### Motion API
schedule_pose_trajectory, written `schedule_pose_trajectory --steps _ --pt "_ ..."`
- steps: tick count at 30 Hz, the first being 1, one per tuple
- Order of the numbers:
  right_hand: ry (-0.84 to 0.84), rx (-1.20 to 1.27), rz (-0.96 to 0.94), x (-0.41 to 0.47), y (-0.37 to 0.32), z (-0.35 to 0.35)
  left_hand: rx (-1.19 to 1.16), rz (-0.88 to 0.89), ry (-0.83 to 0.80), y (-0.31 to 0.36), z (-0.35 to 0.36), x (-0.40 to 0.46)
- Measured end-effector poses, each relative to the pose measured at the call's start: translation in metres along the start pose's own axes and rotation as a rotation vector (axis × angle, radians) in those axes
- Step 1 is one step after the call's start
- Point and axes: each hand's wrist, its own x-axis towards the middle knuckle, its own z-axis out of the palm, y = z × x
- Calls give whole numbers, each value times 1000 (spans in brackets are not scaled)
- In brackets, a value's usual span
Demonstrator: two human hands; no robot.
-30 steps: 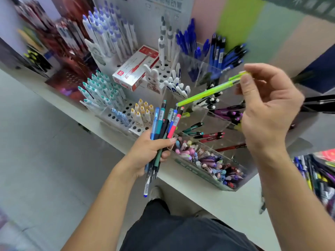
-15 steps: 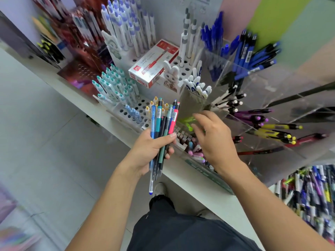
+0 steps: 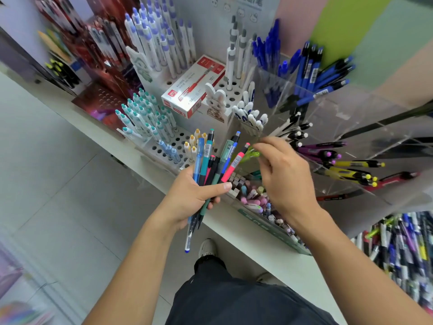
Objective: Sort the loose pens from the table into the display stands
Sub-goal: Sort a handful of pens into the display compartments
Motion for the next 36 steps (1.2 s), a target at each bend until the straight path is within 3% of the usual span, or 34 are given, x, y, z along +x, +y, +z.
schedule_pose_trajectory --steps 2,4,5,10,15,26,31,36 --pt "28 311 187 -4 -1 -20 82 13 -63 5 7 -2" --pt "-108 702 415 -4 -3 -40 157 30 -173 11 20 -5" --pt "-152 764 438 -4 -1 -46 175 41 -216 13 27 -6" --pt "-146 871 507 -11 17 -62 248 100 -295 21 58 -4" --pt "35 883 565 -25 24 -74 286 110 -332 24 82 -2" --pt "290 1034 447 -46 40 -117 -172 -141 -458 22 118 -6" --pt "260 1122 407 -47 39 -125 -272 -189 -517 19 124 -3" --pt "382 1126 310 -55 50 -148 -286 -164 -394 13 123 -3"
